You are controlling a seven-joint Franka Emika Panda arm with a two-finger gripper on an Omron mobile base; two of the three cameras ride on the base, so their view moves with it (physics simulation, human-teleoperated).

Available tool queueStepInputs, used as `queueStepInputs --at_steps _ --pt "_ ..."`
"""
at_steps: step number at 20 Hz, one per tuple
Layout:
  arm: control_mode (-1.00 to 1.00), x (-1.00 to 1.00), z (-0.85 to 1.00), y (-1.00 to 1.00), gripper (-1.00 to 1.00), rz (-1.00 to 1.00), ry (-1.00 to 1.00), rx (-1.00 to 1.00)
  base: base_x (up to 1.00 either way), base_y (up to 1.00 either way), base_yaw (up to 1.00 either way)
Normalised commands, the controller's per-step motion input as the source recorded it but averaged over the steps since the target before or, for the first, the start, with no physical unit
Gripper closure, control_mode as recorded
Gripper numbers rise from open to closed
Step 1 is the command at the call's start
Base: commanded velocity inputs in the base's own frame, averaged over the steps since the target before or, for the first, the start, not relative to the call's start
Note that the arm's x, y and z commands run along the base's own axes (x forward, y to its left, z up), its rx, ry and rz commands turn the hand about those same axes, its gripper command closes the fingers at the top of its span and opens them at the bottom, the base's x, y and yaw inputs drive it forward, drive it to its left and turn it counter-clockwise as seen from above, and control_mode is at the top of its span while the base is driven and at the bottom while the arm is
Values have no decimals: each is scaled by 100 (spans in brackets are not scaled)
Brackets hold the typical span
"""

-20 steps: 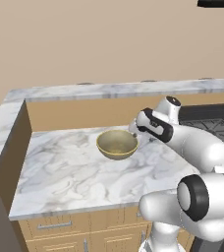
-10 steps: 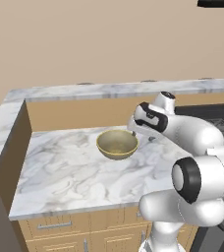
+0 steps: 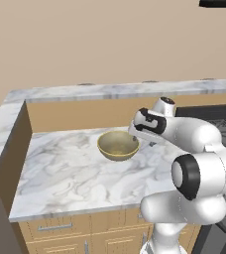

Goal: Pick the cup and bowl from the counter and place them on the counter next to the sink.

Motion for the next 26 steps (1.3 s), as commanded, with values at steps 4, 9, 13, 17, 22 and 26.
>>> queueStepInputs --at_steps 4,9,13,17,22,26 --pt "-100 0 -17 0 -100 -3 0 0 0 0 0" --pt "-100 0 -3 0 -100 -4 0 0 0 0 0" --pt "-100 0 0 0 -100 -5 0 2 0 0 0" --pt "-100 1 -1 0 -100 -5 0 5 0 0 0" --pt "-100 8 -6 3 -100 -4 0 7 0 0 0" --pt "-100 7 -8 6 -100 0 0 4 0 0 0"
